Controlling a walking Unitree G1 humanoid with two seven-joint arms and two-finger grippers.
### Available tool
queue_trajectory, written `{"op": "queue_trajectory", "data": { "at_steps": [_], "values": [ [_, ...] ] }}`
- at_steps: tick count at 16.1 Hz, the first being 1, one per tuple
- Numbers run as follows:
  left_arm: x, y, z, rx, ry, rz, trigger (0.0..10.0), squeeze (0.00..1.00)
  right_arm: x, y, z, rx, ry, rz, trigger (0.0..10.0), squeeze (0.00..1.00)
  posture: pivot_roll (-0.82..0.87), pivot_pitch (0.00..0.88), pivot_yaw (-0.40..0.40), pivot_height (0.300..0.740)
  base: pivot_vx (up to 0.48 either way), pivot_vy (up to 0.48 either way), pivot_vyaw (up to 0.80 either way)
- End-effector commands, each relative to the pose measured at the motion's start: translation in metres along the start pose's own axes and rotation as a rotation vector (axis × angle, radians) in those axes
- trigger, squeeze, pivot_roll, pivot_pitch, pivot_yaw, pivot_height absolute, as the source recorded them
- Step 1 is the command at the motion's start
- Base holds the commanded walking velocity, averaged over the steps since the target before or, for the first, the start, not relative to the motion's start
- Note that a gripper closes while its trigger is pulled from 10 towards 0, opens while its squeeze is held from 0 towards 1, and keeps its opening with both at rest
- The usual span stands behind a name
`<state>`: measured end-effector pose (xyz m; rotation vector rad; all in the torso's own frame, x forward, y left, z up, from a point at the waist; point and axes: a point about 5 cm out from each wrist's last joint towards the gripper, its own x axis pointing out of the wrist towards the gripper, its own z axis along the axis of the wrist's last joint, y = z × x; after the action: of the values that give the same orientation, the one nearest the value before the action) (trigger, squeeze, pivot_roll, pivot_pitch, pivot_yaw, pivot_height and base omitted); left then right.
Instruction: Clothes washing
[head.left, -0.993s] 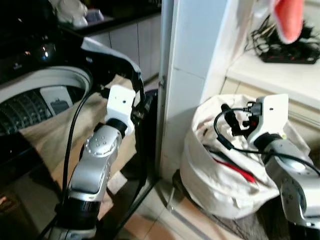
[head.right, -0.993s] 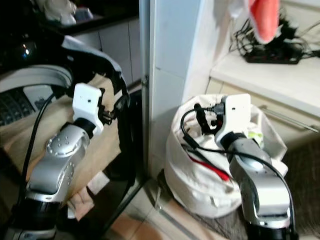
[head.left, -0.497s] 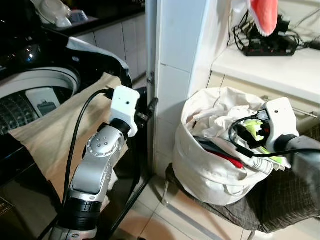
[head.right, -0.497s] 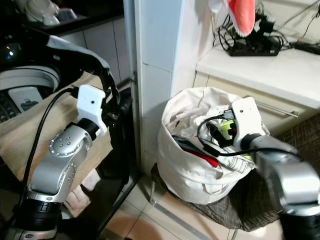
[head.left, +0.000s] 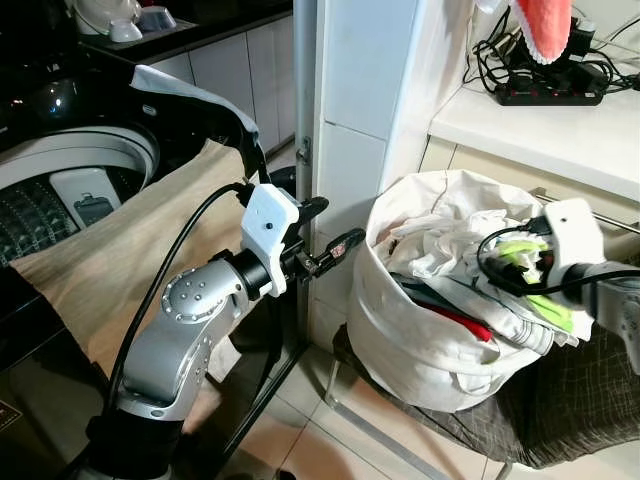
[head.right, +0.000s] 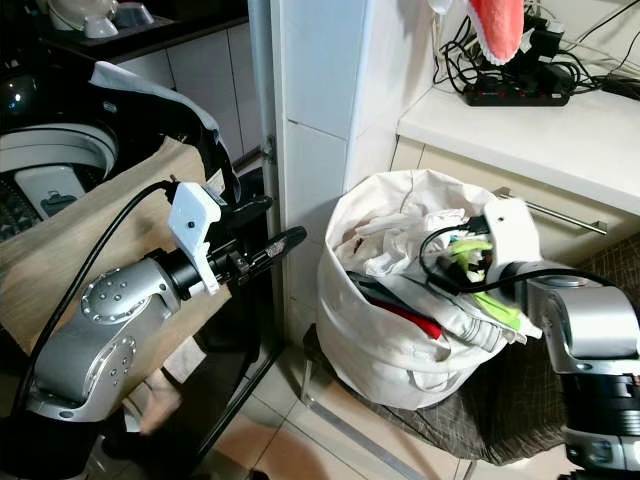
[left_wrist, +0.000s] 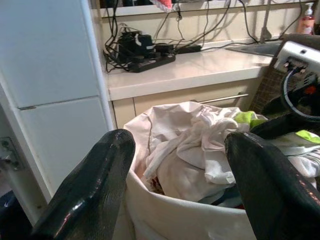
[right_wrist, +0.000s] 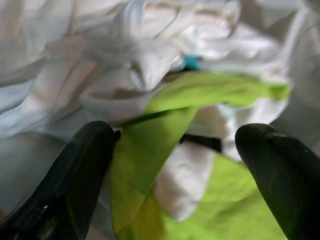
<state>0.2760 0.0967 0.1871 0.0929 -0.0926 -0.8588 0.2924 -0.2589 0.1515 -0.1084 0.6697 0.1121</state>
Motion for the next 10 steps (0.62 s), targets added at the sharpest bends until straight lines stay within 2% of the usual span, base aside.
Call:
{"op": "queue_trajectory", "data": {
  "at_steps": [1,3,4,5,10],
  "values": [
    [-0.0006,-0.0024,-0.0006,-0.003,0.012,-0.034,10.0,0.00,0.0031,0.0025,-0.0013,0.056,0.013,0.050,10.0,0.00,-0.04,0.000,-0.003,0.740,0.000,0.000,0.00],
    [-0.0044,-0.0075,0.0009,-0.025,0.019,-0.108,10.0,0.00,0.0077,0.0019,-0.0057,0.092,0.023,0.067,10.0,0.00,-0.04,0.000,-0.006,0.740,0.000,0.000,0.00],
    [-0.0061,-0.0094,0.0014,-0.032,0.023,-0.135,10.0,0.00,0.0085,-0.0006,-0.0061,0.102,0.021,0.053,4.7,0.00,-0.04,0.000,-0.007,0.740,0.000,0.000,0.00],
    [-0.0067,-0.0098,0.0013,-0.031,0.025,-0.139,10.0,0.00,0.0084,-0.0018,-0.0055,0.107,0.017,0.048,0.0,0.00,-0.04,0.000,-0.007,0.740,0.000,0.000,0.00],
    [-0.0042,-0.0040,0.0006,-0.021,0.029,-0.097,10.0,0.00,0.0064,-0.0064,-0.0006,0.126,-0.008,0.038,0.0,0.00,-0.04,0.000,-0.003,0.740,0.000,0.000,0.00]
  ]
}}
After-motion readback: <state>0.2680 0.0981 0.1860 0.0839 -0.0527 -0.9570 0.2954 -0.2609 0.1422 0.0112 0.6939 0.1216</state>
